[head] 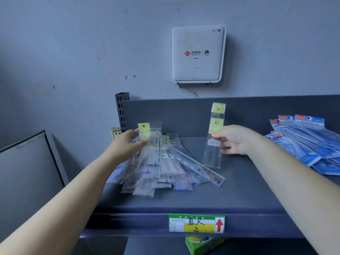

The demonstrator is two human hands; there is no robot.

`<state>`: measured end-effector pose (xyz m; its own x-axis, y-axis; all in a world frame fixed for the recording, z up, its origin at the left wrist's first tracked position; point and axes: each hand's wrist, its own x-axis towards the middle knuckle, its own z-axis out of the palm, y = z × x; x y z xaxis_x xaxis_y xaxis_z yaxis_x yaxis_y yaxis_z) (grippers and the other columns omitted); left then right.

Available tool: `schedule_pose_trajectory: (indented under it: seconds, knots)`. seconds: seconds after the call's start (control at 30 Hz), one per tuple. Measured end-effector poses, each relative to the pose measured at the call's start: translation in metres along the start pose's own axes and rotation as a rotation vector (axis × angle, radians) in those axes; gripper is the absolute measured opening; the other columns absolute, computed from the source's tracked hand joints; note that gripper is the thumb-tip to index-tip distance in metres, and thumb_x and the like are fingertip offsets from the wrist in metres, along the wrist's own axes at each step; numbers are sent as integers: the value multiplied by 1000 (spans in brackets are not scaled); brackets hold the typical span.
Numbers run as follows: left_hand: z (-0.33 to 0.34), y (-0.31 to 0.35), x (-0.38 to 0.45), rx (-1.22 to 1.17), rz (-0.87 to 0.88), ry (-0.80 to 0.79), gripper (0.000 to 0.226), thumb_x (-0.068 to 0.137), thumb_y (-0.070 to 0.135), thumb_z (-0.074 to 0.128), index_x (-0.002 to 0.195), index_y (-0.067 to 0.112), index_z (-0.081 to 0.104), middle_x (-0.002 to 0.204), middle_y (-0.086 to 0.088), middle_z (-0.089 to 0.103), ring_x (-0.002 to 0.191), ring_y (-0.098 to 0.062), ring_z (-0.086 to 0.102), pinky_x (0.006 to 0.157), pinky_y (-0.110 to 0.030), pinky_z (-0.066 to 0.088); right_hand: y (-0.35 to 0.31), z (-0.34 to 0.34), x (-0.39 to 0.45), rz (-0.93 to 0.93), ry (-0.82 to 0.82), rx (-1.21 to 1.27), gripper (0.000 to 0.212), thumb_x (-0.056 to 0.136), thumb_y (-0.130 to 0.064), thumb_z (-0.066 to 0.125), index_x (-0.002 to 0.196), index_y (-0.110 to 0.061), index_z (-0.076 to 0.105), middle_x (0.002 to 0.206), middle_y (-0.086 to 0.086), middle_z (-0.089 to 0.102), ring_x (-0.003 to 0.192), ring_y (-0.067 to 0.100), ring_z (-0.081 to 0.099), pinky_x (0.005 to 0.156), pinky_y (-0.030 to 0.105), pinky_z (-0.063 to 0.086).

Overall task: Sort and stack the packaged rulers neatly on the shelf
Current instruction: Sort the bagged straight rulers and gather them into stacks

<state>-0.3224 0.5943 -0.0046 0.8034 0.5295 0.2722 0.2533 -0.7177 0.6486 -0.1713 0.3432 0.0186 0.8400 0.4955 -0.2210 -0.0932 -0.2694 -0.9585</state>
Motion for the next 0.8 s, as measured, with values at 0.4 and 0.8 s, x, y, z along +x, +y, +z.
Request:
schedule_pose_trajectory:
  seconds: [0.4,0.8]
  knots:
    - [14,5,-2,173,46,9,44,90,36,57,127,12,54,133,-4,53,120,-20,49,90,-28,37,27,1,7,-77,286,-1108,42,82,-42,64,110,-11,61,111,4,64,101,23,60,75,28,46]
    - [12,1,-5,141,44,-6,38,89,35,58,119,11,59,127,-5,56,111,-19,52,83,-27,36,20,21,-13,-9,297,-1247,28,92,-22,50,66,-13,41,71,3,50,54,17,43,47,22,28]
